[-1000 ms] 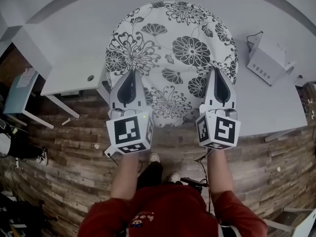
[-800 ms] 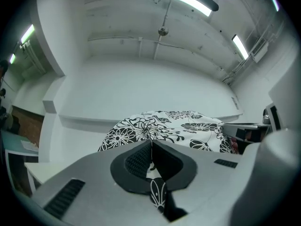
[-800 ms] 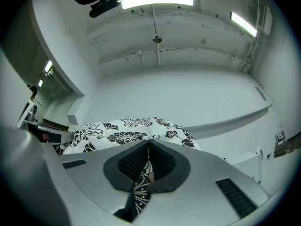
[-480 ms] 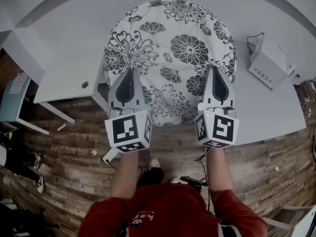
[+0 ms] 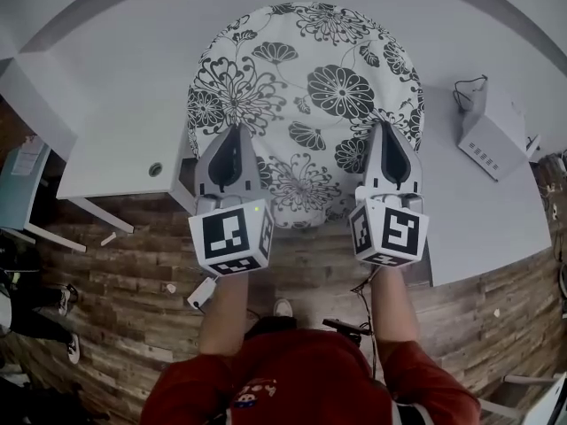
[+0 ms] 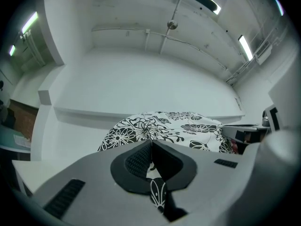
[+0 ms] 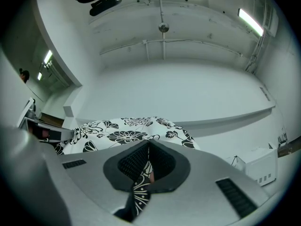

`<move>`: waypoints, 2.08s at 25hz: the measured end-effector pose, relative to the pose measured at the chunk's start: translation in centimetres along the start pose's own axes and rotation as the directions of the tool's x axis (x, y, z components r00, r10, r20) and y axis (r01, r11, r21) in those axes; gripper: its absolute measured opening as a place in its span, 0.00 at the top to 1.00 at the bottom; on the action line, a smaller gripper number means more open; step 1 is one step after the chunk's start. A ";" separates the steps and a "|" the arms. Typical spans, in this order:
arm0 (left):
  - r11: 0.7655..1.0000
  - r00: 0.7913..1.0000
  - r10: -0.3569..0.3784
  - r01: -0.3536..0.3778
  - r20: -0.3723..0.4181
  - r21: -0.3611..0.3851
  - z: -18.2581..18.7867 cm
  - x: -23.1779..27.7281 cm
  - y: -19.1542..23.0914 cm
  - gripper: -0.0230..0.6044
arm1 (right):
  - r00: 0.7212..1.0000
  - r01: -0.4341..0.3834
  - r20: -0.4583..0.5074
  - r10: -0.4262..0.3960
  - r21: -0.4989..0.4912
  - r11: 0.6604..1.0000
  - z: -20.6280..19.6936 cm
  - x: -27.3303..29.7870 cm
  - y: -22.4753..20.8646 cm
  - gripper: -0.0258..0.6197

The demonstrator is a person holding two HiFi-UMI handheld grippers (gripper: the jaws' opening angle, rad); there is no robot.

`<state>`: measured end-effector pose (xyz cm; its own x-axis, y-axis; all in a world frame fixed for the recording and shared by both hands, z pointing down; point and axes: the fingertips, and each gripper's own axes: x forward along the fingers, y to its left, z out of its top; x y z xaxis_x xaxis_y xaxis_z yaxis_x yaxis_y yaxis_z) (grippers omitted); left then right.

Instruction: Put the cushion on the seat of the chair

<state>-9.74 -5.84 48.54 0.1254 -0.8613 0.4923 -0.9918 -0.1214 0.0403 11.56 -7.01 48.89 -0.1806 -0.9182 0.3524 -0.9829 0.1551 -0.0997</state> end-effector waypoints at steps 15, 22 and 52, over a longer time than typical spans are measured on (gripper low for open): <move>1.000 1.000 0.000 0.000 0.003 -0.009 0.5 -0.1 -0.2 0.92 | 1.000 -0.006 -0.015 0.006 0.001 1.000 -0.2 0.3 -0.2 0.92; 0.999 0.999 -0.008 0.007 -0.034 -0.033 0.9 -0.1 -0.2 0.92 | 0.998 0.016 -0.053 -0.016 0.006 1.000 0.4 0.2 -0.2 0.92; 1.000 0.999 0.022 -0.022 -0.028 -0.012 0.7 -0.4 -0.2 0.92 | 0.999 -0.022 -0.047 0.024 0.033 0.999 0.1 0.3 -0.2 0.92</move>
<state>-9.54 -5.80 47.67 0.1029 -0.8499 0.5168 -0.9946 -0.0964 0.0396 11.67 -7.33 48.88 -0.2056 -0.8963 0.3929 -0.9768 0.1634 -0.1383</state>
